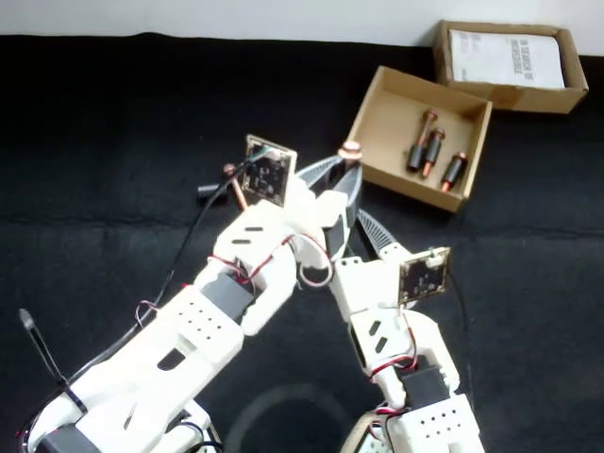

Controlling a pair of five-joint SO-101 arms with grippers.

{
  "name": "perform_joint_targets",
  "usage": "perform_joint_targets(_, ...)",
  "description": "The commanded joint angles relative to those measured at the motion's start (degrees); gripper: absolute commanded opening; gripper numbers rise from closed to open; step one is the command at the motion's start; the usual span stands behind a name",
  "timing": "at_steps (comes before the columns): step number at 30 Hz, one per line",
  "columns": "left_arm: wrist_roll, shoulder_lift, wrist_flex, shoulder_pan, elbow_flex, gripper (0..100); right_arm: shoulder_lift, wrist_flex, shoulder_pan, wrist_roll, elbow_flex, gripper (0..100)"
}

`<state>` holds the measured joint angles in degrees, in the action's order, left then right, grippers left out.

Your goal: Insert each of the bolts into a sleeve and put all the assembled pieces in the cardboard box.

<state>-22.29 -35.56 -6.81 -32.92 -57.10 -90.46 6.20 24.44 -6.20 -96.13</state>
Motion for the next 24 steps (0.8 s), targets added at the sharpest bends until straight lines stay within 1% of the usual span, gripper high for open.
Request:
perform_joint_targets(1,-0.1,-0.6,0.3,0.0,-1.3,1,-0.9,-1.0,0.1,-0.3,-7.5,0.7)
perform_joint_targets(4,-0.1,-0.6,0.5,1.8,-1.8,1,-0.9,-1.0,0.1,-0.3,-7.4,0.7)
perform_joint_targets(7,0.2,-0.6,1.0,2.0,-1.8,1,-0.9,-1.0,0.1,-0.2,-7.3,0.7)
perform_joint_targets(10,0.2,-0.7,4.5,0.7,-1.0,1,-0.9,-1.0,-0.5,-0.2,-6.3,0.7)
perform_joint_targets(13,0.3,-0.7,11.0,-0.2,0.8,3,-0.7,-1.0,-1.9,0.1,-4.9,0.7)
perform_joint_targets(16,0.2,-0.7,18.5,-0.4,3.3,12,-0.9,-1.0,-2.4,2.3,-5.0,0.7)
perform_joint_targets(18,0.0,-0.7,22.9,-0.4,4.8,19,-0.9,-1.0,-2.4,2.5,-5.1,0.7)
perform_joint_targets(20,0.0,-0.7,26.3,-0.4,6.1,24,-0.9,-1.0,-2.4,2.4,-5.1,0.7)
perform_joint_targets(24,0.0,-0.7,32.7,-0.4,9.4,26,-0.9,-1.0,-2.4,2.4,-4.7,0.7)
